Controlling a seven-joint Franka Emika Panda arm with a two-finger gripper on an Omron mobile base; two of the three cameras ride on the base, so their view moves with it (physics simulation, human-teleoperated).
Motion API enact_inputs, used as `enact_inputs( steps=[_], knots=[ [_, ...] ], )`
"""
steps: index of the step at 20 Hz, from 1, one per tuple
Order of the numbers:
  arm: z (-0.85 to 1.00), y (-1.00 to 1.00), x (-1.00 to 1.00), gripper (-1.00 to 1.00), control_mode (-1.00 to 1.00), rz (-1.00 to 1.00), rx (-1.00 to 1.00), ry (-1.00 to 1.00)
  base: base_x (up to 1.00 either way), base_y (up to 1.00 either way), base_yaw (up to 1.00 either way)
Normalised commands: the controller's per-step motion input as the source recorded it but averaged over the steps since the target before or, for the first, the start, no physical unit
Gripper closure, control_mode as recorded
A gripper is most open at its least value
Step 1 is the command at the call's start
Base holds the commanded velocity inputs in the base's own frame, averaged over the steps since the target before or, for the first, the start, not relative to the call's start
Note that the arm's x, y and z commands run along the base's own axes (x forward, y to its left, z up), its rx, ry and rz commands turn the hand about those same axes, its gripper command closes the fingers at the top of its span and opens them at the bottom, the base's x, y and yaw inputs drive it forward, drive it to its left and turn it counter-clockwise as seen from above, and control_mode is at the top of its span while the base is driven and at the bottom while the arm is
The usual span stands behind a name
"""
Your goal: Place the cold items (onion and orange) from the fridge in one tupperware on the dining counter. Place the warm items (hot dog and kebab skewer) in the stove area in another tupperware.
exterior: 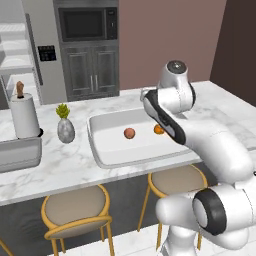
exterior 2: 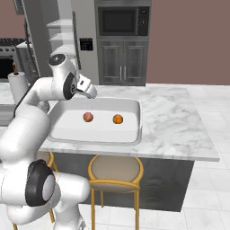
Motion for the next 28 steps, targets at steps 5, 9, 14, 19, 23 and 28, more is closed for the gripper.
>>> enact_inputs(
  steps=[5, 9, 14, 19, 23, 28],
  knots=[
    [-0.03, -0.66, -1.0, -1.0, -1.0, 0.0, 0.42, -0.29, 0.0, 0.0, 0.0],
    [-0.07, -0.44, -1.0, -1.0, -1.0, 0.0, 0.37, -0.21, 0.0, 0.0, 0.0],
    [0.0, -0.07, -1.0, -1.0, -1.0, -0.03, 0.09, 0.0, 0.0, 0.0, 0.0],
    [-0.01, 0.21, -0.51, -1.0, -1.0, -0.1, -0.4, 0.48, 0.0, 0.0, 0.0],
    [-0.09, 0.15, -0.03, -1.0, -1.0, -0.12, -0.48, 0.61, 0.0, 0.0, 0.0],
    [-0.14, -0.1, -0.07, -1.0, -1.0, -0.04, -0.35, 0.52, 0.0, 0.0, 0.0]
  ],
)
